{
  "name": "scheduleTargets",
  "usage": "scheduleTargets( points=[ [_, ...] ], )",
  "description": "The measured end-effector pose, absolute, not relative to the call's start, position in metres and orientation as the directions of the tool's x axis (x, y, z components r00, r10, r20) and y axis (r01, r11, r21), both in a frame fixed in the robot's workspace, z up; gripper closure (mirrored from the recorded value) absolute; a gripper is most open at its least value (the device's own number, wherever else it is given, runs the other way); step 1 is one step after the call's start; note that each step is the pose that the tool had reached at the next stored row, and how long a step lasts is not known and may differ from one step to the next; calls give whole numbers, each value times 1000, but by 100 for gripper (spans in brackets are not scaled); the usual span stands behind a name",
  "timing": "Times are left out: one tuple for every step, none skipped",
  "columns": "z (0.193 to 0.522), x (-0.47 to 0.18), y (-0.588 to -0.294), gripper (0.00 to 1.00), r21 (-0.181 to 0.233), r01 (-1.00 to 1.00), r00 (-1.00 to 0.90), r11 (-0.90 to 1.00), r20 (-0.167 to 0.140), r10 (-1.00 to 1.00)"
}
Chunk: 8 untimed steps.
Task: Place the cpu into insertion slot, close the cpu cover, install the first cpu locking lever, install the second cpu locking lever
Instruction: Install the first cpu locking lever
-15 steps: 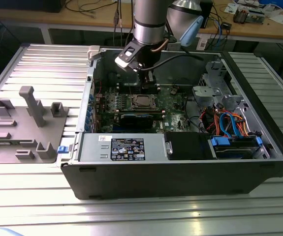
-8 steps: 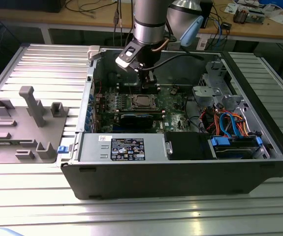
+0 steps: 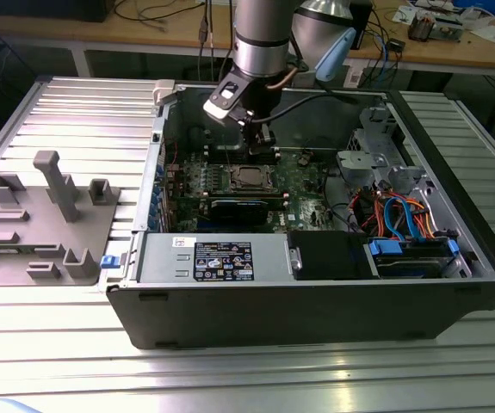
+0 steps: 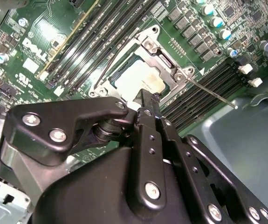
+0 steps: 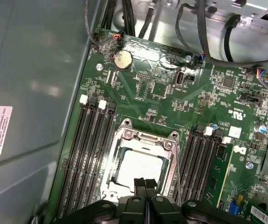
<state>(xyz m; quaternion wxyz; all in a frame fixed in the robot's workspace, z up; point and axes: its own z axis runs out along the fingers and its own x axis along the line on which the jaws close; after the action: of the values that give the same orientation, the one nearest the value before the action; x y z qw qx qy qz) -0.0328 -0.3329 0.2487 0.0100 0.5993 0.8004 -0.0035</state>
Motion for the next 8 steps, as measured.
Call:
scheduleTargets(
  points=[
    [249,-33,-333,89,6,956,-292,292,-20,956],
    [249,-33,-333,89,6,953,-304,304,-20,953],
    [249,-33,-333,89,6,948,-319,319,-20,948],
    [249,-33,-333,89,6,944,-331,331,-20,943],
    [249,-33,-333,89,6,938,-345,346,-20,938],
    [249,-33,-333,89,6,934,-358,358,-20,934],
    [249,-33,-333,89,6,928,-371,372,-20,928],
    [249,-33,-333,89,6,922,-387,387,-20,922]
  ],
)
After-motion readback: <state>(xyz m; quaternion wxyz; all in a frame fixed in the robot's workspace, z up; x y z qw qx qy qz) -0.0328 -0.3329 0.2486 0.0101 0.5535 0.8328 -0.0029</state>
